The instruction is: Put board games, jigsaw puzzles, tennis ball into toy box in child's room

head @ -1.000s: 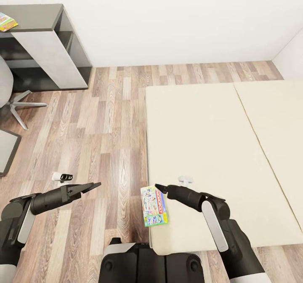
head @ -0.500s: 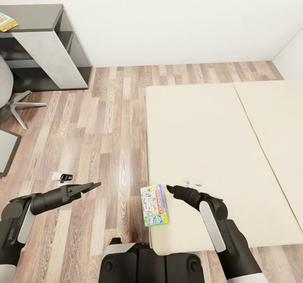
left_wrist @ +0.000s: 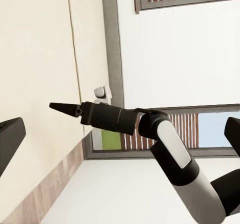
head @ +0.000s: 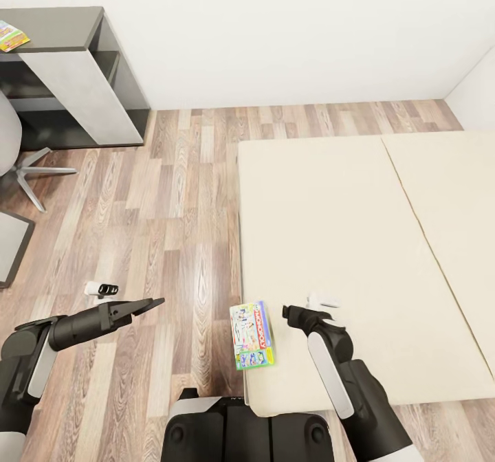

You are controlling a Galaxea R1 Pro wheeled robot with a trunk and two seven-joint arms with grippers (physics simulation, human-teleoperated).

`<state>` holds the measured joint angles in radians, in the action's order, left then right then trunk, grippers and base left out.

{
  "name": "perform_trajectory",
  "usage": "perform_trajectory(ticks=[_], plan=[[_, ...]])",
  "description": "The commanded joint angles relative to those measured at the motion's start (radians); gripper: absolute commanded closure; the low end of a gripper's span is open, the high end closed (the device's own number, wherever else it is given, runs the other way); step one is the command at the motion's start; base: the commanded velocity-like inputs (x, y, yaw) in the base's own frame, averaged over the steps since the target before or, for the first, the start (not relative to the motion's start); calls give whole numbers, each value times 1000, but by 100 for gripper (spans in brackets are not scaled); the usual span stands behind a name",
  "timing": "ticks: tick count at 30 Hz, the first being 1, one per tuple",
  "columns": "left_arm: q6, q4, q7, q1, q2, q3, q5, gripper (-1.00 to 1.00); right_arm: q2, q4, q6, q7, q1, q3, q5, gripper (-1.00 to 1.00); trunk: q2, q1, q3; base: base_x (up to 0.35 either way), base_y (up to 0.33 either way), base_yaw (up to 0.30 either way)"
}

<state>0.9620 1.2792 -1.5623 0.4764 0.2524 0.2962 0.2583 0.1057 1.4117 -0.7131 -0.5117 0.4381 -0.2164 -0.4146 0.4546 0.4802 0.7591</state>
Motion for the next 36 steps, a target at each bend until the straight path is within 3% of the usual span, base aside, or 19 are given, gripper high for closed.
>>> perform_trajectory(ticks=[1, 14, 36], plan=[[11, 0, -4, 0, 0, 0, -1, -100, 0, 1, -1, -12, 1, -2, -11, -100, 1, 0, 1, 0, 0, 0], [11, 0, -4, 0, 1, 0, -5, -100, 0, 0, 14, -14, 1, -8, -14, -100, 1, 0, -2, 0, 0, 15], [11, 0, -1, 0, 1, 0, -10, -100, 0, -4, 24, -13, 1, -9, -16, -100, 1, 0, -31, 0, 0, 109]])
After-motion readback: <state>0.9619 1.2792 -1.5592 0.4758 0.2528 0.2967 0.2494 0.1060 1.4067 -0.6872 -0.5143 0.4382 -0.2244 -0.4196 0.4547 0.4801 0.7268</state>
